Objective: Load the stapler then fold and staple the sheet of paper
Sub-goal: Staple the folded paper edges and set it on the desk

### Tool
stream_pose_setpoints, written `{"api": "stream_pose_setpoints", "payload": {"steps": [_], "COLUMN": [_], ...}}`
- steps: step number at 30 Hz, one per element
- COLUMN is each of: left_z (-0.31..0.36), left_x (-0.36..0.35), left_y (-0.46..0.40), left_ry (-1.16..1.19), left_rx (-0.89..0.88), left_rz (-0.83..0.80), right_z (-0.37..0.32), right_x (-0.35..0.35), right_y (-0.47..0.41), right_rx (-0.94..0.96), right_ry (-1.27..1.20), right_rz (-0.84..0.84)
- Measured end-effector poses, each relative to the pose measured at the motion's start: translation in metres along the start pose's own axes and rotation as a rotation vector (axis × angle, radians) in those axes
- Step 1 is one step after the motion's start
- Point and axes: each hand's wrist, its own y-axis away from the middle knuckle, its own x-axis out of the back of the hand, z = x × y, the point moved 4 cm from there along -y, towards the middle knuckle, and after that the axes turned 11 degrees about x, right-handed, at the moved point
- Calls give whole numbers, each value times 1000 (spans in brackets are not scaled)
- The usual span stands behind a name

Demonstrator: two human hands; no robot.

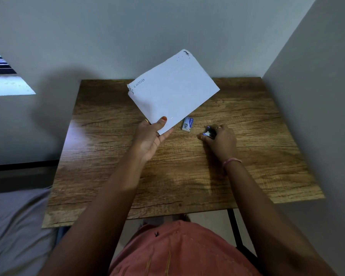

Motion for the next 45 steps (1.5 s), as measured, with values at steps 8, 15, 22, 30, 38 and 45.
{"api": "stream_pose_setpoints", "payload": {"steps": [8, 15, 22, 30, 38, 45], "left_z": [1, -12, 8, 67, 69, 75], "left_x": [-6, -17, 1, 16, 9, 2], "left_y": [5, 11, 12, -8, -10, -9], "left_ry": [84, 92, 19, -502, -622, -658], "left_rx": [-14, 31, 54, -6, 26, -39], "left_rz": [-56, -180, -327, -196, -246, -257], "right_z": [-23, -79, -71, -55, -51, -50], "right_x": [20, 45, 57, 62, 66, 62], "right_y": [-5, -2, -6, -8, -7, -7], "right_rx": [-21, -62, -78, 26, 72, 85], "right_ry": [-200, -1321, -1289, -1143, -1194, -1188], "right_rz": [106, 57, -58, -307, -315, -297]}}
